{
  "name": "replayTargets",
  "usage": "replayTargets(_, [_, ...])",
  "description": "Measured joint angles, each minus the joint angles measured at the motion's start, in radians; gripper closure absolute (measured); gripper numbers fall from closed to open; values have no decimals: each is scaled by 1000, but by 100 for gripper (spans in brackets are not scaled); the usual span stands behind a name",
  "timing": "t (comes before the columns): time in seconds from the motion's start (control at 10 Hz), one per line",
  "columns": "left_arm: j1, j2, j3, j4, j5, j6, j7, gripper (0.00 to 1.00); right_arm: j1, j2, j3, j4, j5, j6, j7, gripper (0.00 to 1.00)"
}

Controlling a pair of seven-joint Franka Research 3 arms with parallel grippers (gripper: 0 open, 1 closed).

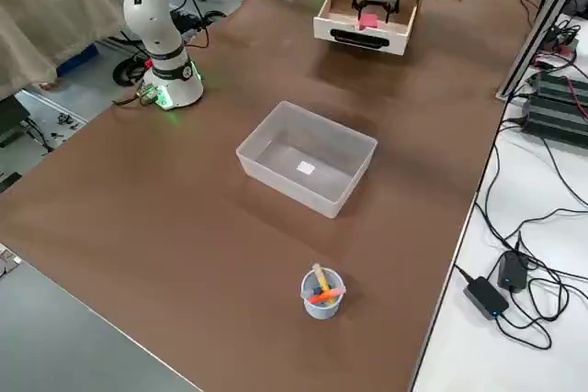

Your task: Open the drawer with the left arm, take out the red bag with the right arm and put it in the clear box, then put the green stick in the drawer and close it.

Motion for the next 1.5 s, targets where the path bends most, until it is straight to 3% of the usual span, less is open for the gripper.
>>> replayTargets(0.4, [8, 198, 71, 1, 32, 101, 71, 3, 8, 2, -1, 1, 0, -37, 0, 1])
replayTargets(0.7, [21, 278, 142, 3, 33, 185, 107, 4, 22, 13, 0, 0, 0, -37, 0, 0])
replayTargets(1.0, [75, 352, 145, 5, 33, 273, 150, 8, 44, 47, 0, 0, 34, -4, 1, 0])
replayTargets(1.3, [72, 391, 142, 8, 33, 301, 150, 19, 54, 63, 0, 1, 45, 19, 1, 7])
replayTargets(1.4, [71, 394, 141, 9, 33, 306, 150, 29, 54, 63, 0, 2, 45, 20, -2, 14])
replayTargets(1.5, [71, 394, 142, 10, 33, 307, 150, 44, 54, 63, -2, 8, 45, 25, -7, 30])
